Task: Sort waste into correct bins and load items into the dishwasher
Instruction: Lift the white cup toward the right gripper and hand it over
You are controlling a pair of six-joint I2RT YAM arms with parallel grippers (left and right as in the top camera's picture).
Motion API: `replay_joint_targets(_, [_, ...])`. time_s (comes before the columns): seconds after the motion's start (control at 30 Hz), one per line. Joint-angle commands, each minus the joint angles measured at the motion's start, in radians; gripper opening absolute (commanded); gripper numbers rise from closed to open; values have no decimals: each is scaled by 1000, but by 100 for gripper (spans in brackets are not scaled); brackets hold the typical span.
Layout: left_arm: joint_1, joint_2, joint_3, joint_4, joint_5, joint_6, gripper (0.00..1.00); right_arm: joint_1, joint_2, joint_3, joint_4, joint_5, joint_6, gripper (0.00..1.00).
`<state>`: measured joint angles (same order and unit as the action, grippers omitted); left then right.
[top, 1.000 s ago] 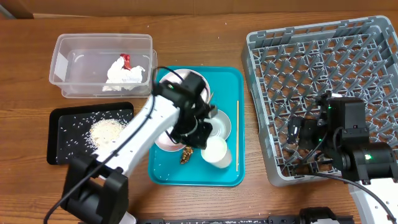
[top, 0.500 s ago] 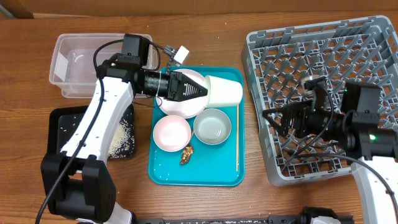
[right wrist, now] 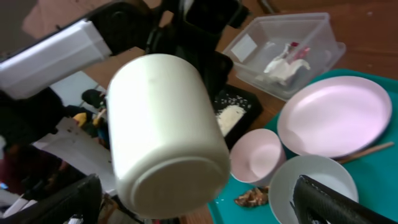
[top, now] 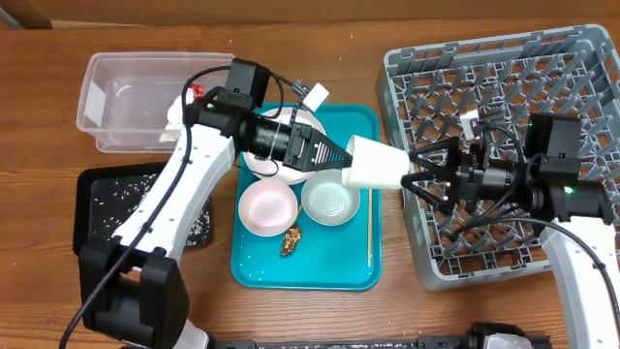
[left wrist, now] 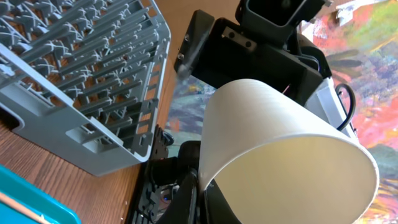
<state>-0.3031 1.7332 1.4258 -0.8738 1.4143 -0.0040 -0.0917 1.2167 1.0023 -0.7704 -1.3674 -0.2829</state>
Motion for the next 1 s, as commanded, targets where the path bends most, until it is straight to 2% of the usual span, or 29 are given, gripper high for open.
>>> replay_joint_targets(0.0, [-14,10,16,13,15,-4,4,-5,2,27,5,-113,-13,100])
replay_joint_targets(0.27, [-14,10,16,22,15,-19,4,16,2,27,3,-156,-5,96])
replay_joint_targets(0.6, [-14,10,16,23,15,-19,4,117,4,27,17,-84,-5,96])
replay_joint_targets(0.8, [-14,10,16,23,15,-19,4,119,4,27,51,-84,-5,88])
replay_joint_targets(0.97, [-14,10,16,22,15,-19,4,119,4,27,87,-59,-5,77])
